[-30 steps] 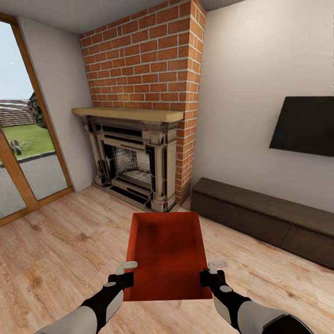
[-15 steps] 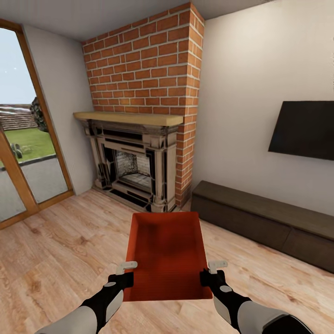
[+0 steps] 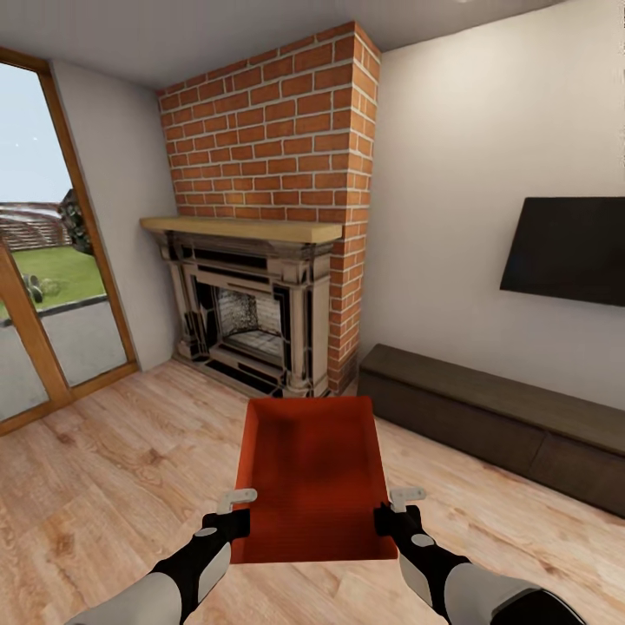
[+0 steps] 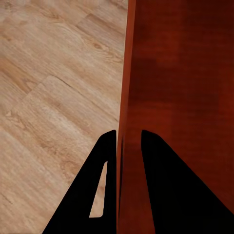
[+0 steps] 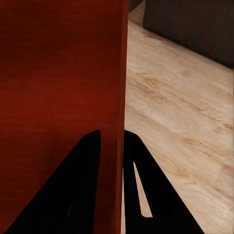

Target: Move the two storage containers from the living room to the garage. In the garage, place one container on the floor and stack the other container on top of it (either order is fine).

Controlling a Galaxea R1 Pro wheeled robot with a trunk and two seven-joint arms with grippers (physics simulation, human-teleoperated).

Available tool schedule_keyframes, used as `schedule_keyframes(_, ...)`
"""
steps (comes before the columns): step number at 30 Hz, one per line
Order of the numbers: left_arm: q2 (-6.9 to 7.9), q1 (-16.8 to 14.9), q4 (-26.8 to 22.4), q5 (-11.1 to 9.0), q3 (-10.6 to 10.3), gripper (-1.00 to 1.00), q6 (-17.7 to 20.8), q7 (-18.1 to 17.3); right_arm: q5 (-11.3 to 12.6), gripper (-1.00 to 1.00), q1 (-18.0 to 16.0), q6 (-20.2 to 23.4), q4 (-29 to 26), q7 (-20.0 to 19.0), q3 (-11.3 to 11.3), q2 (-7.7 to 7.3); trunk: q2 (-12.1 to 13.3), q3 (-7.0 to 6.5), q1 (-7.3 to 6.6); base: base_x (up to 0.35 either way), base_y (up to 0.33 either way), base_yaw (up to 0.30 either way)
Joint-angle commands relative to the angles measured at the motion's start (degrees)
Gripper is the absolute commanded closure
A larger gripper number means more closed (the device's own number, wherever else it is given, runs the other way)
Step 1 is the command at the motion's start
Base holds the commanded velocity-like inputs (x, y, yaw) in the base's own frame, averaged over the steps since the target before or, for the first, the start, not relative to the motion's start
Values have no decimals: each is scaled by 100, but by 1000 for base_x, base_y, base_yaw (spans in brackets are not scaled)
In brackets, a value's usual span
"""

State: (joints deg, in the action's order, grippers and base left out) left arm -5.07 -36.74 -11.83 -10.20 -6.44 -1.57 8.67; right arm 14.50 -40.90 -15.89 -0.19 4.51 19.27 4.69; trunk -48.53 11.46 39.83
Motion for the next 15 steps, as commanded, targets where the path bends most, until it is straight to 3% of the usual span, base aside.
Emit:
schedule_keyframes(1, 6, -8, -21, 62, 64, 100, -19, 126, 184, 100, -6, -37, 126, 41, -107, -3, -6, -2, 1, 0, 0, 0)
schedule_keyframes(15, 13, -9, -22, 62, 64, 100, -19, 126, 193, 100, -6, -40, 133, 41, -105, -3, -6, -131, 1, 0, 0, 0)
